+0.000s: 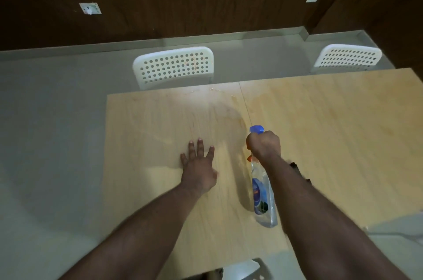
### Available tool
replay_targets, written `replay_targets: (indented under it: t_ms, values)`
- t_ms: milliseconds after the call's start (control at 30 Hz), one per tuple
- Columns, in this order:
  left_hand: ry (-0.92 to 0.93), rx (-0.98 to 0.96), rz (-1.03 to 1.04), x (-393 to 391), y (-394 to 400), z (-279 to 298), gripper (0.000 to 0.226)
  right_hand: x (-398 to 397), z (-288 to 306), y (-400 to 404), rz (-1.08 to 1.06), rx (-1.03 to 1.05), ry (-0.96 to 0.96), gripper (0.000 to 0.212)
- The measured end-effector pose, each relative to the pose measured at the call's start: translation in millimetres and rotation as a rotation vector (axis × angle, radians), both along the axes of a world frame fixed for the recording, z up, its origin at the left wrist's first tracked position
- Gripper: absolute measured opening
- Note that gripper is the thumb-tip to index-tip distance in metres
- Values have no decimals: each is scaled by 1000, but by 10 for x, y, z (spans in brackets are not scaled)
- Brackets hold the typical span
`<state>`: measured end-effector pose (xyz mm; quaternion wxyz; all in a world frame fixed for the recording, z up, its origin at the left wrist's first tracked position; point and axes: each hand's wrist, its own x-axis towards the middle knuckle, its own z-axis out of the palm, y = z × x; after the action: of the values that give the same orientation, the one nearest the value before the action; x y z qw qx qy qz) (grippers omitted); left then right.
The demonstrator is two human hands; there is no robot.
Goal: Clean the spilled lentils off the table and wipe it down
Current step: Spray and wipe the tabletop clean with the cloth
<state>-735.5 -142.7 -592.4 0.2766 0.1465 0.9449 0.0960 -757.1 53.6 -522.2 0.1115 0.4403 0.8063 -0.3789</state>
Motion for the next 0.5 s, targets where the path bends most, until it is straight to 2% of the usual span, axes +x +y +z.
replay_targets:
  t_ms: [167,333,500]
  values:
    - [-56,-15,23,545,36,28,101,665,15,-43,63,-12,-15,25]
    - [-67,-3,45,1134,42,58,105,1320,94,-33,121,22,-60,24]
    - [-75,-1,48,1697,44,82,105,2097,30,-26,213,28,-126,31]
